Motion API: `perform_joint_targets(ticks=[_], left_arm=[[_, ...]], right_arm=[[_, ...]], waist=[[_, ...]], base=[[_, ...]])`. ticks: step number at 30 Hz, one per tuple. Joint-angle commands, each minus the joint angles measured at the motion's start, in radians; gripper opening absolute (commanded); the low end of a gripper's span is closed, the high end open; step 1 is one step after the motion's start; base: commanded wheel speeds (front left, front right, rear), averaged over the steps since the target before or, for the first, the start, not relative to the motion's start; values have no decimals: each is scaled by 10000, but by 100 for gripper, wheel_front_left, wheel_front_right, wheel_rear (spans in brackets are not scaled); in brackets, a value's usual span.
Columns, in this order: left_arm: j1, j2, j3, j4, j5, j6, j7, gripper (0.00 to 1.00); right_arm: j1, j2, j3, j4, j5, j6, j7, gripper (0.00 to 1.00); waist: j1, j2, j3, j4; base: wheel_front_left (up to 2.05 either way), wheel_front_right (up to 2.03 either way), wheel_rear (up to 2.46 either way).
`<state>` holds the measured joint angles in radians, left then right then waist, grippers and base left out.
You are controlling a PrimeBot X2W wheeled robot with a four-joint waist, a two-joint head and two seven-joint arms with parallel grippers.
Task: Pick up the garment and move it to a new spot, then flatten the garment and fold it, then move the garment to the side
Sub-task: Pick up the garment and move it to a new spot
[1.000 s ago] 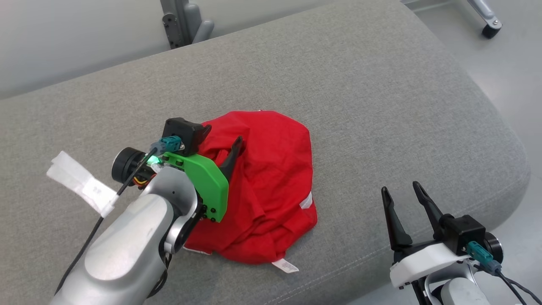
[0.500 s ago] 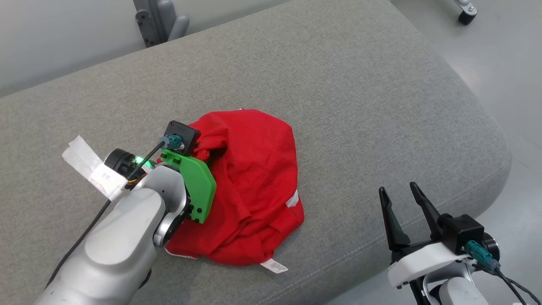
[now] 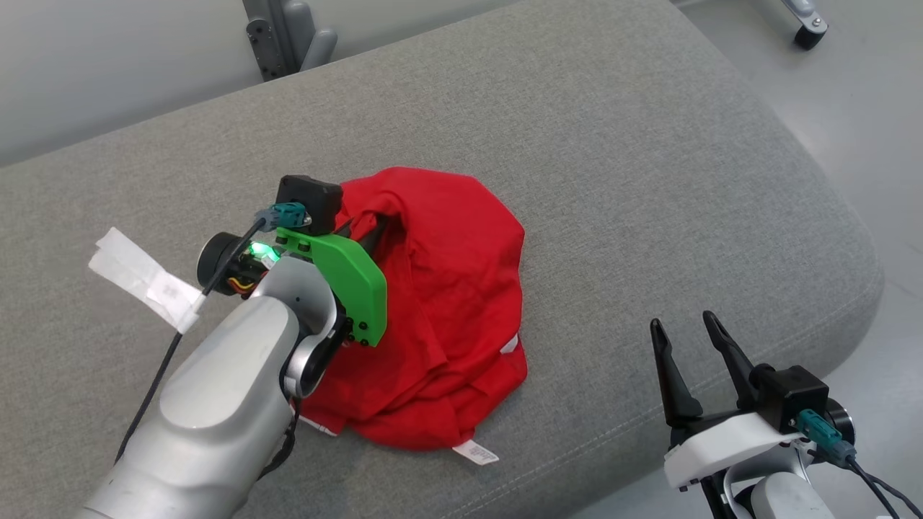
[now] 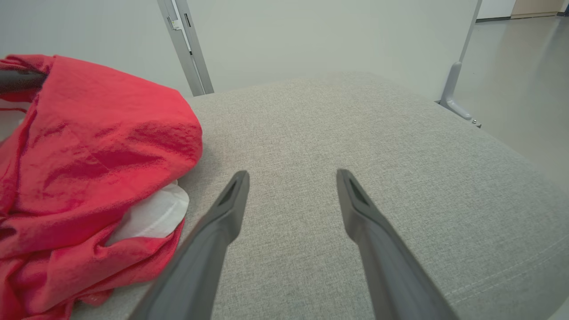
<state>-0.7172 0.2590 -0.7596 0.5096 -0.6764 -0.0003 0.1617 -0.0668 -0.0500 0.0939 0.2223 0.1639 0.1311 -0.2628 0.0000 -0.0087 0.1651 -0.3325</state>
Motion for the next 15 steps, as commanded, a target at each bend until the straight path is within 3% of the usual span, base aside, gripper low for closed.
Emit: perform_joint_targets(ticks=[1, 9, 15], left_arm=[[-160, -62, 145, -122, -98, 33, -177, 0], [-244, -488, 726, -1168, -625, 185, -805, 0], [-80, -1199, 1152, -2271, -1314, 228, -1312, 0]], right_arm=[[-4, -11, -34, 20, -27, -7, -31, 100], [69, -10, -106, 33, -152, -7, -31, 100], [52, -11, -43, 24, -178, -7, -31, 100]], waist=[[0, 87, -49, 60], [0, 87, -190, 240], [0, 87, -291, 201]], base=[[0, 0, 0], [0, 0, 0], [0, 0, 0]])
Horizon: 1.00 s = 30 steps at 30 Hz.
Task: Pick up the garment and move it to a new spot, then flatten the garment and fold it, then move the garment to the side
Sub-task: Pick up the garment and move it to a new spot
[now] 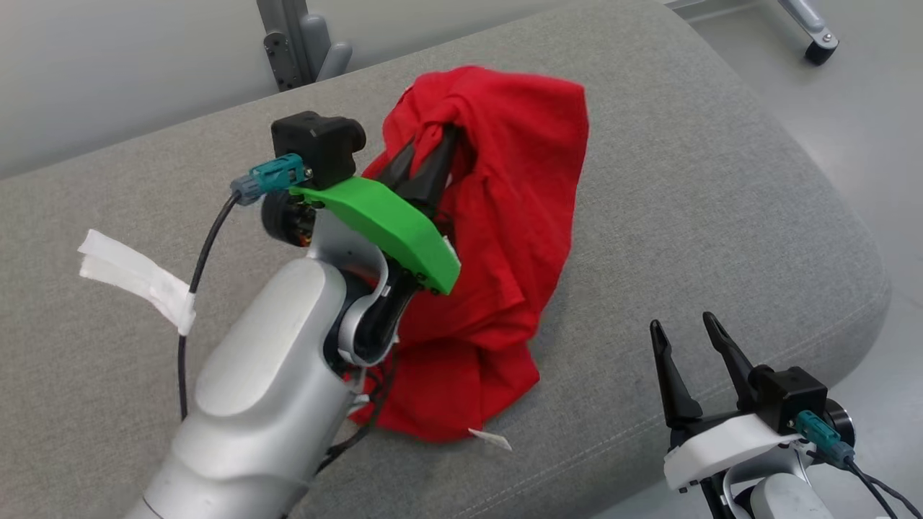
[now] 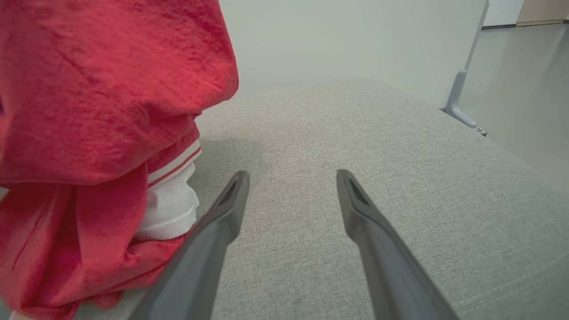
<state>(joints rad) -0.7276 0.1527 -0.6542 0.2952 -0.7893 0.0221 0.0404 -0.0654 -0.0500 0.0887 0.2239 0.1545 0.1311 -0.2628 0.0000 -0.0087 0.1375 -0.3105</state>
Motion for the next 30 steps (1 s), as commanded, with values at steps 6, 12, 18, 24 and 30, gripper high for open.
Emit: perform_joint_targets(ticks=[6, 12, 18, 24, 30], left_arm=[[894, -956, 915, -1434, -2778, -117, -835, 0], [1592, -1000, 790, -1023, -4079, -157, -1879, 0], [2617, -26, 441, 400, -3201, -189, -2358, 0], [3309, 725, 58, 1368, -2549, -99, -2443, 0], [3262, 1061, -413, 1791, -2033, -213, -2255, 100]], right_arm=[[79, -10, -22, -17, -76, -7, -31, 100], [-2, -10, 18, -39, 9, -7, -31, 100], [95, -8, -126, -8, 94, -7, -31, 100], [175, -7, -205, 26, 94, -7, -31, 100], [111, -13, -159, 89, 183, -7, -31, 100]], waist=[[0, 87, -5, -143], [0, 87, 117, -229], [0, 87, 137, -265], [0, 87, 103, -49], [0, 87, -42, 233]], base=[[0, 0, 0], [0, 0, 0], [0, 0, 0], [0, 0, 0], [0, 0, 0]])
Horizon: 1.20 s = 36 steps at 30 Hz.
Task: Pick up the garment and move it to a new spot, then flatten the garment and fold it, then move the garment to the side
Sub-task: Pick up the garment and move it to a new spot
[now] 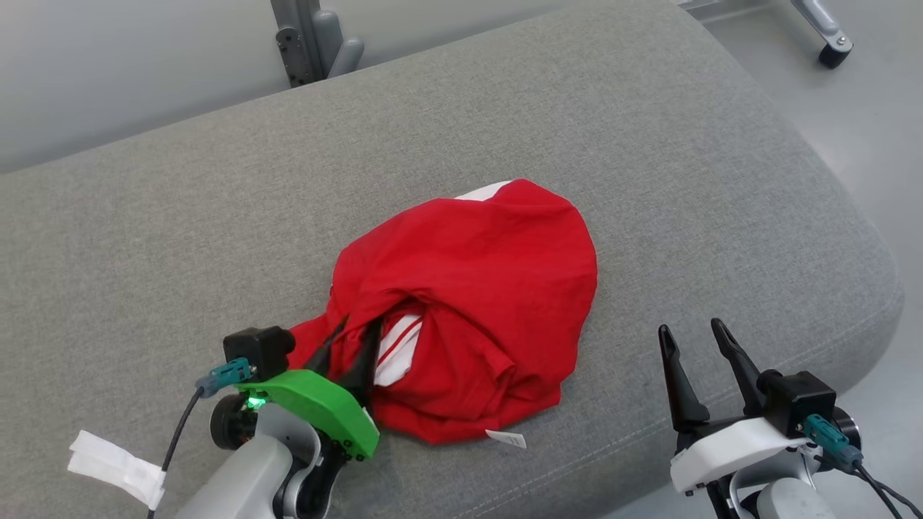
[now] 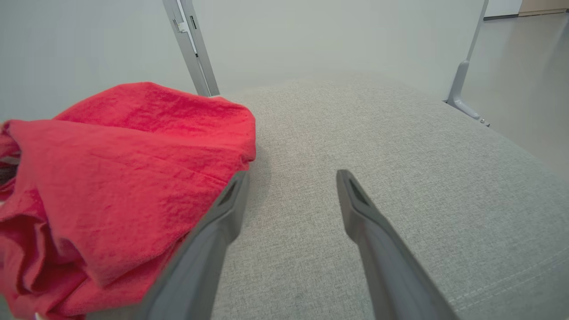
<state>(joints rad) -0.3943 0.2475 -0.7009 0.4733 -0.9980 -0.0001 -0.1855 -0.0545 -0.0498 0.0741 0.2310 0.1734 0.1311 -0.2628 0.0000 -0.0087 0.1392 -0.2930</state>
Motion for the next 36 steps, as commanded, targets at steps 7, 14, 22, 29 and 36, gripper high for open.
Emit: perform_joint_targets(ticks=[7, 14, 22, 29, 36], left_arm=[[-312, 1057, -625, -932, 1111, 638, 685, 100], [-578, 2002, -1202, -2649, 2002, 1333, 1789, 100], [-1019, 2003, -1653, -2861, 2304, 1367, 2581, 100], [-1529, 1895, -1824, -2400, 2542, 1199, 2711, 100], [-2007, 1694, -1875, -2130, 2670, 1064, 2687, 96]], right_arm=[[153, -13, -193, 28, -27, -7, -31, 100], [267, -13, -60, 46, 207, -7, -31, 100], [22, -13, 123, 78, 357, -7, -31, 100], [6, -13, 147, 164, 390, -7, -31, 100], [32, -13, 219, 169, 436, -7, -31, 100]], waist=[[0, 87, -254, 214], [0, 87, -252, 161], [0, 87, -96, -153], [0, 87, -51, -431], [0, 87, 8, -513]], base=[[0, 0, 0], [0, 0, 0], [0, 0, 0], [0, 0, 0], [0, 0, 0]])
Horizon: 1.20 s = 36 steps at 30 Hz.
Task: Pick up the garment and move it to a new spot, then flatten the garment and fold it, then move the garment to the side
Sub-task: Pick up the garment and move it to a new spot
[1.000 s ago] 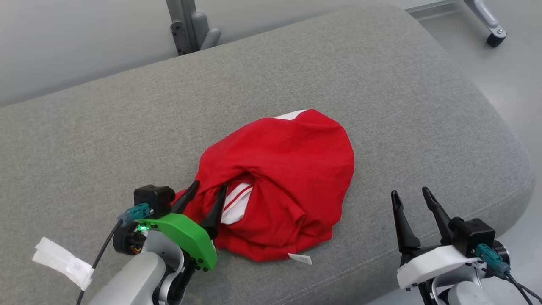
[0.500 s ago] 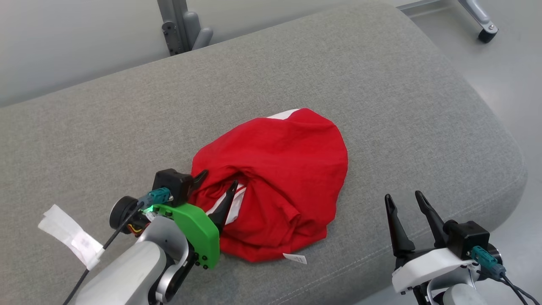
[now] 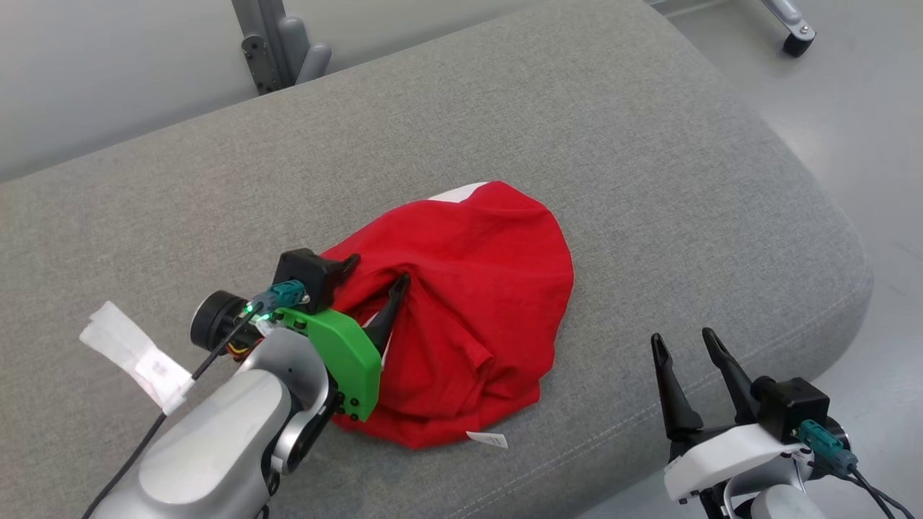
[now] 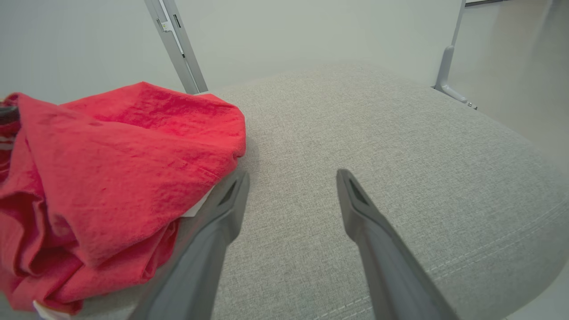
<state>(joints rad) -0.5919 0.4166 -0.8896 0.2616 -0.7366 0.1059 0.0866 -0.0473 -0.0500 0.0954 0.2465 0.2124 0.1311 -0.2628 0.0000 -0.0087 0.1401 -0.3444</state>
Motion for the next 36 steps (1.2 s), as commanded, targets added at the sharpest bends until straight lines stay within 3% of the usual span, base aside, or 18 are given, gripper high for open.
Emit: perform_joint_targets(ticks=[1, 2, 4, 5, 6, 13, 21, 29, 32, 36], left_arm=[[-99, -40, -39, 37, 73, -35, 16, 75], [-166, -64, -86, 116, 98, -85, 75, 54], [-264, -120, -130, 297, 75, -167, 148, 33], [-287, -140, -170, 386, 60, -203, 169, 3], [-318, -176, -184, 474, 25, -260, 198, 0], [-562, -320, 289, 136, -329, -277, -327, 0], [-764, 197, 1808, -2894, -1015, 492, -769, 0], [-739, 1569, 4006, -5556, -1838, 1632, -489, 0], [-409, 2413, 5280, -5514, -2340, 2044, -495, 0], [-7, 3350, 6329, -4693, -2616, 2142, -458, 0]], right_arm=[[-51, -11, 17, 17, 60, -7, -31, 100], [-70, -11, 22, 20, 73, -7, -31, 100], [-120, -11, 34, 9, 92, -7, -31, 100], [-135, -11, 33, 5, 104, -7, -31, 100], [-144, -11, 26, 3, 112, -7, -31, 100], [-106, -13, -153, -46, 92, -7, -31, 100], [131, -11, -418, -60, 52, -7, -31, 100], [149, -11, -524, -105, -3, -7, -31, 100], [71, -14, -539, -114, -7, -7, -31, 100], [10, -10, -615, -146, -7, -7, -31, 100]], waist=[[0, 87, 12, -6], [0, 87, 32, -14], [0, 87, 71, -27], [0, 87, 84, -33], [0, 87, 95, -39], [0, 87, 133, 13], [0, 87, 18, 450], [0, 87, -27, 1050], [0, 87, 21, 1307], [0, 87, 153, 1530]], base=[[0, 0, 0], [0, 0, 0], [0, 0, 0], [0, 0, 0], [0, 0, 0], [0, 0, 0], [0, 0, 0], [0, 0, 0], [0, 0, 0], [0, 0, 0]])
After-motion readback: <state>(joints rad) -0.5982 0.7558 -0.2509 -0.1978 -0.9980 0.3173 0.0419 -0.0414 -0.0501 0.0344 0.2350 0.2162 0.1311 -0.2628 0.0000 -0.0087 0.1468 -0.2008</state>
